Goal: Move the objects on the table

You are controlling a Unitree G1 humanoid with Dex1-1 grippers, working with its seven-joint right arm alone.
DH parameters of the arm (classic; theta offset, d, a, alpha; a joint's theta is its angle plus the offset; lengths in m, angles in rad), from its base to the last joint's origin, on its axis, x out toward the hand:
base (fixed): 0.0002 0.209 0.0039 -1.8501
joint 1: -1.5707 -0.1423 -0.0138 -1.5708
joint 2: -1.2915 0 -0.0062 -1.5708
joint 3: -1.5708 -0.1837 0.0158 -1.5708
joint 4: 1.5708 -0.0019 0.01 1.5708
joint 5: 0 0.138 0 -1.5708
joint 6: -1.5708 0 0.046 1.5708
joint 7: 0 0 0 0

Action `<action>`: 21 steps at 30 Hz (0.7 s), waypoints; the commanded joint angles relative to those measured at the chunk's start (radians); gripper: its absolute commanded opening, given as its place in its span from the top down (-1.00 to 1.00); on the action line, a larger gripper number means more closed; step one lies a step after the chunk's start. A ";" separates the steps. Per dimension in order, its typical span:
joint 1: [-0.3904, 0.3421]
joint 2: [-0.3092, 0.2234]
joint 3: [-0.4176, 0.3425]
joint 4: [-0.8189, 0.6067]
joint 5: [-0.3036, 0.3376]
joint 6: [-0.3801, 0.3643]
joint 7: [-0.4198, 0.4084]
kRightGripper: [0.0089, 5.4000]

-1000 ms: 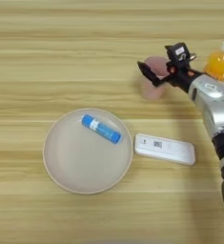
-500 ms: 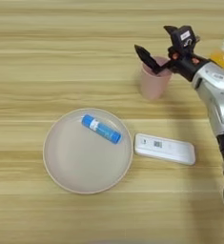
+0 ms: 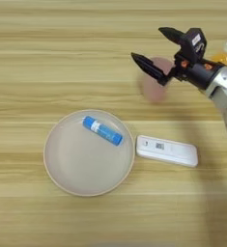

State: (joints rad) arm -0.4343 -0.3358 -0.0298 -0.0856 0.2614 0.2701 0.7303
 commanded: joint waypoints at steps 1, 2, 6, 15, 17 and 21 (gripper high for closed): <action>-0.026 -0.051 -0.027 -0.121 0.065 0.035 0.023 -0.99; -0.017 -0.059 -0.028 -0.143 0.084 0.049 0.038 -0.99; 0.031 -0.094 -0.030 -0.220 0.129 0.084 0.085 -0.99; 0.223 -0.130 0.100 -0.357 0.125 0.142 0.143 -0.99; 0.268 -0.133 0.133 -0.381 0.111 0.135 0.144 -0.99; 0.335 -0.135 0.212 -0.376 0.057 0.111 0.153 -0.99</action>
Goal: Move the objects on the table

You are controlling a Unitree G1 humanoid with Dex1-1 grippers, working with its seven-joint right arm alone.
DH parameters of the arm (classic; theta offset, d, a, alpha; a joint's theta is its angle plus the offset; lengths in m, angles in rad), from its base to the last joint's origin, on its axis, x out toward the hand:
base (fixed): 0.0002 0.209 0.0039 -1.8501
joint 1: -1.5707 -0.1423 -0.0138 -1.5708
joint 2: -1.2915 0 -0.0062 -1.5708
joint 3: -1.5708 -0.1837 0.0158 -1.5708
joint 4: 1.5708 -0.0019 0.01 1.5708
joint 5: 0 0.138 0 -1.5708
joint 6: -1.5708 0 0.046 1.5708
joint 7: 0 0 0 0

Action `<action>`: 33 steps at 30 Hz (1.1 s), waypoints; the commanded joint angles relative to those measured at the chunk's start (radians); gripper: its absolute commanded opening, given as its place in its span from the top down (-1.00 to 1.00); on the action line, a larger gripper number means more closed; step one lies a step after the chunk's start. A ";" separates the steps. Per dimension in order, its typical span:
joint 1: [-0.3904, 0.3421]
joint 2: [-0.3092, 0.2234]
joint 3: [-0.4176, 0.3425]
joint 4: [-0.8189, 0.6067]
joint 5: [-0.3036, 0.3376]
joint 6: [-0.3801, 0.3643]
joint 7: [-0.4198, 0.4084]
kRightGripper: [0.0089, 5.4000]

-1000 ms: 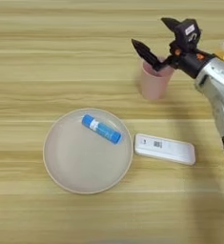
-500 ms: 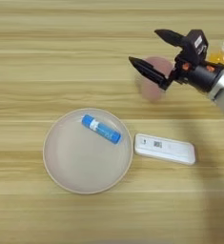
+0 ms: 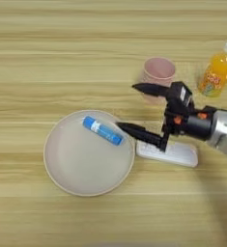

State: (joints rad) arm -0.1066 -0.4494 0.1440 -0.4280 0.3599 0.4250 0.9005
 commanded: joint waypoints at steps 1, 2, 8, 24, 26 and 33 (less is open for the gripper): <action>0.021 -0.024 0.048 -0.038 -0.049 -0.046 -0.017 -0.99; 0.036 -0.027 0.057 -0.045 -0.054 -0.047 -0.017 -0.99; 0.100 -0.037 0.118 -0.038 -0.126 -0.092 -0.023 -0.99; 0.095 0.069 0.253 0.076 -0.403 -0.226 -0.202 -0.99; 0.080 0.098 0.269 0.097 -0.439 -0.239 -0.239 -0.99; 0.051 0.157 0.327 0.128 -0.508 -0.216 -0.281 -0.99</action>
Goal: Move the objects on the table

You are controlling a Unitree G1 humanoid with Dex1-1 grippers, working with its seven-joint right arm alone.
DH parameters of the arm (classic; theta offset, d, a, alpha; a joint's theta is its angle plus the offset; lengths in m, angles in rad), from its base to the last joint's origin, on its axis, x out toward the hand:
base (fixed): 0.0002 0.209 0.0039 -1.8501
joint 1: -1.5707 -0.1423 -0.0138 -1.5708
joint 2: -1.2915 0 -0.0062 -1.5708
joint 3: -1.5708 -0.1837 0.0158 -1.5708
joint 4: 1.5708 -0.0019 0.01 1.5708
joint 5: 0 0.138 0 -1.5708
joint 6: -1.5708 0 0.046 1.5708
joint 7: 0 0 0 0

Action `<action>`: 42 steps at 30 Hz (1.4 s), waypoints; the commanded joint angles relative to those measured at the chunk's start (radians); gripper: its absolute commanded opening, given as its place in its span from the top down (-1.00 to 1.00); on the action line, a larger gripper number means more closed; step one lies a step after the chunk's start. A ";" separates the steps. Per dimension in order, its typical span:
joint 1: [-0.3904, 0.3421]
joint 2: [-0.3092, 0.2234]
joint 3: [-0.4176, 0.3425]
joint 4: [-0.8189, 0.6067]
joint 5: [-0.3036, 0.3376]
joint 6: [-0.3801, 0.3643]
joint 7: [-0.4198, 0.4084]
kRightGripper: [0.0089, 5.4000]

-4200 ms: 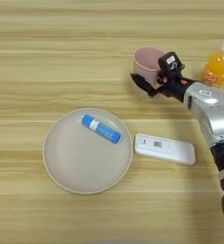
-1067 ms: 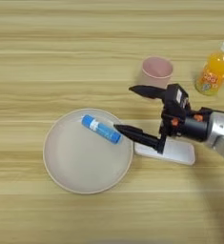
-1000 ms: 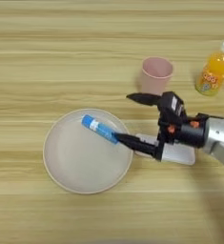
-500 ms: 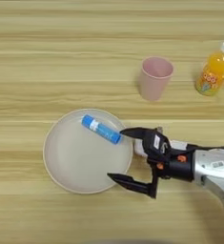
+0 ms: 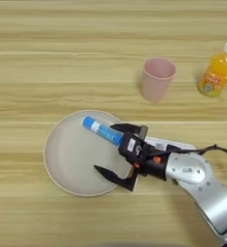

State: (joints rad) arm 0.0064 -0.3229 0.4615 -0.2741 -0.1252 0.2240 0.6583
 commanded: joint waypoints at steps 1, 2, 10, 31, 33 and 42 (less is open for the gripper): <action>-0.065 0.037 0.014 -0.026 -0.030 -0.010 -0.042 -0.99; -0.066 0.042 0.017 -0.026 -0.034 -0.006 -0.043 -0.99; -0.131 0.142 0.015 0.002 -0.036 0.145 -0.076 -0.99; -0.251 0.252 0.082 0.087 -0.103 0.570 -0.154 -0.99; -0.266 0.241 0.093 0.086 -0.103 0.621 -0.145 -0.99; -0.305 0.072 0.118 0.037 -0.067 0.726 -0.019 -0.99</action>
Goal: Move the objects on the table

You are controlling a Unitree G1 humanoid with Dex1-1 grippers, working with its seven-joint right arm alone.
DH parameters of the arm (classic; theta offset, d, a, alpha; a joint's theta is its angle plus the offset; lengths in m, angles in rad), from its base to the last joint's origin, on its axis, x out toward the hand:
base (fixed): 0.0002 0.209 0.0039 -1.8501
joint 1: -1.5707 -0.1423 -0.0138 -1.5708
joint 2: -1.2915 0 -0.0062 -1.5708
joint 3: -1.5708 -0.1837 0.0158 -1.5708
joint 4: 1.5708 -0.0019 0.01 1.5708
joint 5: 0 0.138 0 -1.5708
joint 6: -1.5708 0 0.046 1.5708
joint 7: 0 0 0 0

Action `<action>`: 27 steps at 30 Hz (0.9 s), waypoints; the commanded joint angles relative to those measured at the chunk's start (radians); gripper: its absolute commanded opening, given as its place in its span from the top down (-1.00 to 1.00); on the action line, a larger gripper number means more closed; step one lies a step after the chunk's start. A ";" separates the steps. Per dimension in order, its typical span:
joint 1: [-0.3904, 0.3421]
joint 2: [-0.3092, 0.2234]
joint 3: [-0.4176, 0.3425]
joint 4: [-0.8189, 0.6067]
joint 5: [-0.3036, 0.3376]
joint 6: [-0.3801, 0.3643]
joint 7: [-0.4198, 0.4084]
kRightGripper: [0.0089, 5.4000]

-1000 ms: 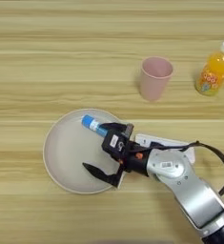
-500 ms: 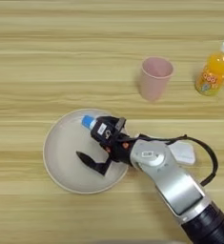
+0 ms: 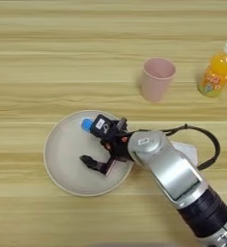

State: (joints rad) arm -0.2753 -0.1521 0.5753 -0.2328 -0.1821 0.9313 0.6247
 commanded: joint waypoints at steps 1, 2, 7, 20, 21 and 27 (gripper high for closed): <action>-0.022 -0.119 0.004 -0.009 -0.010 0.011 0.023 -0.99; -0.019 -0.139 0.005 -0.013 -0.014 -0.001 0.026 -0.99; 0.016 -0.226 -0.023 -0.035 -0.018 -0.062 0.032 -0.99; 0.082 -0.354 -0.110 -0.049 -0.008 -0.123 0.061 -0.99; 0.088 -0.364 -0.114 -0.051 -0.009 -0.127 0.064 -0.99; 0.115 -0.416 -0.145 -0.047 -0.006 -0.148 0.081 -0.99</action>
State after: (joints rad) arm -0.2057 -0.4715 0.4518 -0.3205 -0.1600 0.7691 0.7203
